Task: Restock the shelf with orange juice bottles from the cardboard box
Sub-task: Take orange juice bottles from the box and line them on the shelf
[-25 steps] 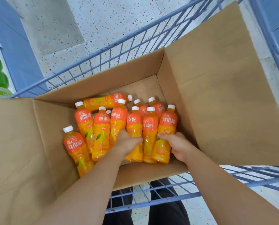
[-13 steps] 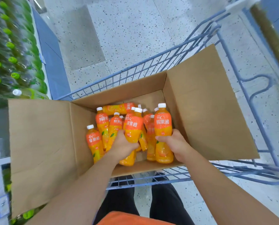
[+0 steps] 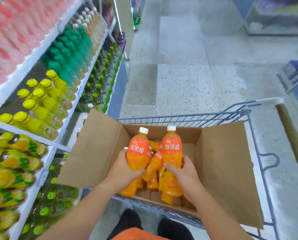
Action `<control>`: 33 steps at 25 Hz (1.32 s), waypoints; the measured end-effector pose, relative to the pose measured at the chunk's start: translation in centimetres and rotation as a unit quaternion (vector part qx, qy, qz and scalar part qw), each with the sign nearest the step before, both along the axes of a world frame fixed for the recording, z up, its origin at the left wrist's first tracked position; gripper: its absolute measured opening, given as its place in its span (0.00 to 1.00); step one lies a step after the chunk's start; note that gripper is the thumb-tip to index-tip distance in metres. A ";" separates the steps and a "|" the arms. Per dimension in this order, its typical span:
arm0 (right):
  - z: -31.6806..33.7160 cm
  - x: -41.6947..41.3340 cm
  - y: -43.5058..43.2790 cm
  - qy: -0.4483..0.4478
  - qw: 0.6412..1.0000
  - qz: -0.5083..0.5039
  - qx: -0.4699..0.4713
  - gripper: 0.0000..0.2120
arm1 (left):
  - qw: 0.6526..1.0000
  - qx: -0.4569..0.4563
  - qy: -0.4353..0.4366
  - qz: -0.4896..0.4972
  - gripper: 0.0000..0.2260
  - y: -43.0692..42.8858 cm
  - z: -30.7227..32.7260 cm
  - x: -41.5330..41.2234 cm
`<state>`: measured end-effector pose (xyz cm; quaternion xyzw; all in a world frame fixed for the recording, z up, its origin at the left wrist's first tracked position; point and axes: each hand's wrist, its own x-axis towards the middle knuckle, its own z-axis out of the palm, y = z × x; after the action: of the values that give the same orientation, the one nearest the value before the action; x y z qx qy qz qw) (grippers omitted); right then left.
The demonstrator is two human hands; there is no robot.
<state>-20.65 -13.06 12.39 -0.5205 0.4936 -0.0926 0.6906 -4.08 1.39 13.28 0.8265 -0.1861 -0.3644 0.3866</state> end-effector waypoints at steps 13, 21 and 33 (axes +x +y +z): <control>11.1 10.1 6.5 -0.119 0.950 0.274 -0.094 0.25 | 0.918 -0.128 -0.065 0.369 0.18 11.8 12.5 -0.2; 18.8 16.4 15.4 -0.194 0.883 0.406 -0.136 0.16 | 0.859 -0.165 -0.134 0.466 0.17 22.0 20.2 1.8; 29.7 28.9 28.2 -0.328 0.795 0.476 -0.183 0.20 | 0.800 -0.150 -0.305 0.495 0.28 34.8 30.2 8.1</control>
<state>8.28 15.16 42.04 -0.7445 -0.0987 -0.0064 0.6603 3.99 36.14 43.44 0.8065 0.0874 0.1798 0.5563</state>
